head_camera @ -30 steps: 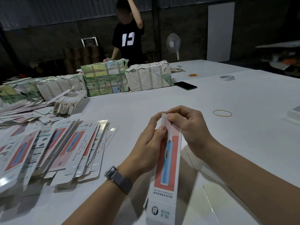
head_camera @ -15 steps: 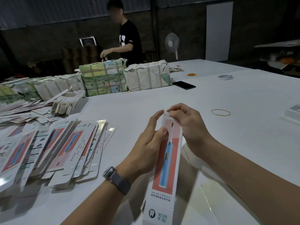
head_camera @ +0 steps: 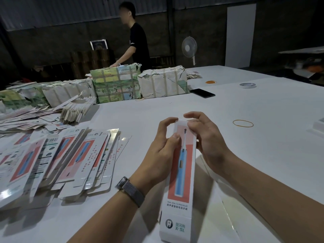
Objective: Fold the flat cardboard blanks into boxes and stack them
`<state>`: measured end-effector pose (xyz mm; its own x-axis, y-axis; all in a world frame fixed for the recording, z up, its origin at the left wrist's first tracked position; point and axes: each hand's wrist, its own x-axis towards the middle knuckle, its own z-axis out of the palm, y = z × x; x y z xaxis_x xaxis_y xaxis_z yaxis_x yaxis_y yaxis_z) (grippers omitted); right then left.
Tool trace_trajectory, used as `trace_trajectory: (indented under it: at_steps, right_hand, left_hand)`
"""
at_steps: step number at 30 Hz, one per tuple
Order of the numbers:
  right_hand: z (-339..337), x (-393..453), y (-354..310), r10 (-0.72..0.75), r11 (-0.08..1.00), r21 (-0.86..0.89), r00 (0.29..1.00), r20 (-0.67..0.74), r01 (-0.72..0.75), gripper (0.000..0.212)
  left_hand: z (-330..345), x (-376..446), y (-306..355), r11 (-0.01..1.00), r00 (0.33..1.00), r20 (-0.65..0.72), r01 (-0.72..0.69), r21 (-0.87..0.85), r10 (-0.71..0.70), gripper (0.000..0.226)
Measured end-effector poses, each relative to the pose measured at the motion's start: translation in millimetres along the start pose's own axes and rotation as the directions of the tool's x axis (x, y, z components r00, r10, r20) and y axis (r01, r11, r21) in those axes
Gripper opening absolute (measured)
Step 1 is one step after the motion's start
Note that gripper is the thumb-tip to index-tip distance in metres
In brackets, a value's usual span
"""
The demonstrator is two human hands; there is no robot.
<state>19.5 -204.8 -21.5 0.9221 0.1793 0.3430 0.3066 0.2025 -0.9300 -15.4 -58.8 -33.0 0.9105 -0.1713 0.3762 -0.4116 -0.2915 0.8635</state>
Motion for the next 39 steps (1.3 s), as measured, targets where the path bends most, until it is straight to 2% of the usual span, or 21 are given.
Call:
trace_trajectory:
  at_steps: [5, 8, 15, 30, 32, 35, 37, 39]
  right_hand:
    - [0, -2, 4, -0.033, 0.999, -0.014, 0.998, 0.051, 0.034, 0.02]
    - [0, -2, 6, -0.052, 0.998, -0.023, 0.997, 0.054, 0.054, 0.014]
    - [-2, -1, 1, -0.027, 0.999, 0.044, 0.999, 0.02, 0.026, 0.004]
    - [-1, -1, 3, -0.015, 0.999, 0.039, 1.0, 0.0, 0.015, 0.006]
    - [1, 0, 5, -0.042, 0.999, -0.018, 0.999, -0.033, 0.041, 0.009]
    - [-1, 1, 8, -0.113, 0.96, -0.263, 0.993, -0.038, 0.099, 0.027]
    - [-2, -1, 8, -0.177, 0.868, -0.466, 0.983, 0.036, 0.173, 0.037]
    - [-3, -3, 6, -0.238, 0.712, -0.646, 0.96, 0.147, 0.276, 0.053]
  left_hand:
    - [-3, 1, 0, 0.999, 0.997, -0.077, -0.016, -0.043, 0.013, 0.026]
    - [-3, 1, 1, 0.998, 0.994, -0.107, -0.022, -0.053, 0.017, 0.026]
    - [-1, 0, 1, 0.999, 0.995, -0.102, -0.024, -0.04, 0.02, 0.024]
    - [1, 1, 2, 0.999, 0.991, -0.134, -0.015, -0.041, 0.009, 0.02]
    - [1, 2, 3, 0.997, 0.983, -0.183, -0.019, -0.079, 0.004, 0.02]
    - [-6, 5, 6, 0.98, 0.951, -0.307, -0.03, -0.199, -0.033, 0.025]
    - [-11, 7, 6, 0.971, 0.929, -0.366, -0.045, -0.235, -0.046, 0.027]
    - [-12, 7, 5, 0.967, 0.916, -0.396, -0.036, -0.251, -0.069, 0.028]
